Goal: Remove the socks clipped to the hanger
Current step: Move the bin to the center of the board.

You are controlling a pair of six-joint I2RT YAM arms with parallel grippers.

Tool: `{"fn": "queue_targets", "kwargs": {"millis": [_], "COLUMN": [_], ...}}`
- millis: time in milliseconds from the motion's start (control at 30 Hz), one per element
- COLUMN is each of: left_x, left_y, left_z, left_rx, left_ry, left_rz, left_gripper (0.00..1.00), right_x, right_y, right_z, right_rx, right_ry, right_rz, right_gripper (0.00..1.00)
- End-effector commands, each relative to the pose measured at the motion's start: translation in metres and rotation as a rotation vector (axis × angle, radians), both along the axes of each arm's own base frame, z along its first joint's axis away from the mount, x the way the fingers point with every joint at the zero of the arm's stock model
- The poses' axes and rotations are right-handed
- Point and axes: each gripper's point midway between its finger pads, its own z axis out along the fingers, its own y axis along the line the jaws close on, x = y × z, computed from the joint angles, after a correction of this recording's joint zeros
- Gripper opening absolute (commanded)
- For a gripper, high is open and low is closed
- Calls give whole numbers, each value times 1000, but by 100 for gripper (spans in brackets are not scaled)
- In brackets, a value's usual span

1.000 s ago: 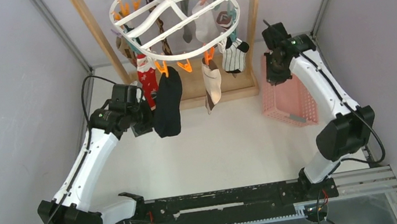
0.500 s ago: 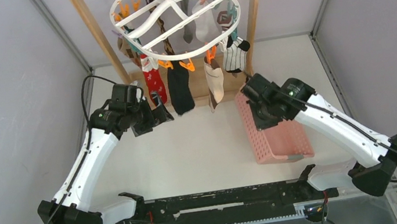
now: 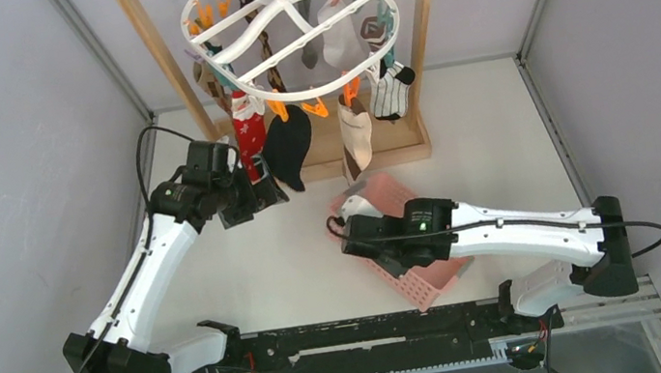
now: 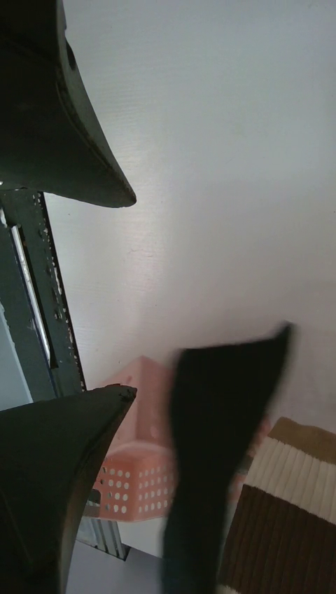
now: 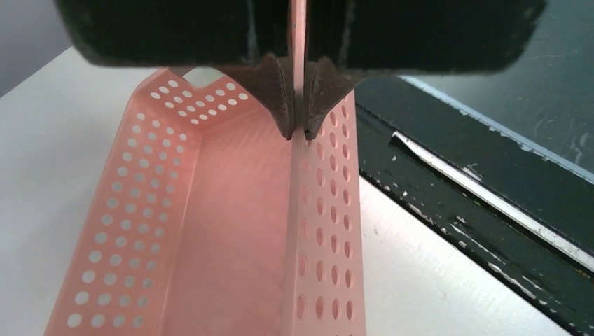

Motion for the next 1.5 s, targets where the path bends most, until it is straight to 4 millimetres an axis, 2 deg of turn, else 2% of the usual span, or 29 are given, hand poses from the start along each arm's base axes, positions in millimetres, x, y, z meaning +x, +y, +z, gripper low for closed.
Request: {"fn": "queue_targets", "kwargs": {"millis": [0,100,300,333,467,600,667,767,867,933,1067,1167,1300,1467], "left_x": [-3,-5,-8,-9,-11,-15,-16,-15,-12,-9,-1,7,18,26], "left_y": [6,11,16,17,19,19,19,19,18,17,10,4,-1,-2], "left_z": [1,0,-4,-5,-6,-11,-13,-13,-12,-11,-9,-10,-14,-24], "left_rx": [22,31,39,41,47,43,39,39,33,30,13,4,16,49], "left_ry": [-32,-31,-27,-26,-20,-8,-7,-11,-16,-21,-26,-28,-15,14], "left_rz": [11,27,44,45,52,58,59,63,63,62,48,32,7,-11], "left_gripper": [100,100,100,100,100,100,100,100,100,100,100,100,100,100], "right_x": [23,24,20,17,11,6,6,6,17,30,57,70,73,68], "right_y": [51,78,115,119,125,123,121,117,110,99,63,31,-4,-28], "right_z": [22,19,-14,-20,-31,-33,-27,-7,23,38,50,48,32,6], "right_rx": [68,55,21,17,21,30,39,77,136,171,188,192,229,304], "right_ry": [-200,-249,-206,-192,-154,-122,-119,-114,-118,-100,-31,8,89,195], "right_rz": [301,461,647,664,689,670,639,564,421,292,10,-170,-359,-496], "right_gripper": [0,2,11,17,39,50,54,58,59,59,59,59,59,59]}}
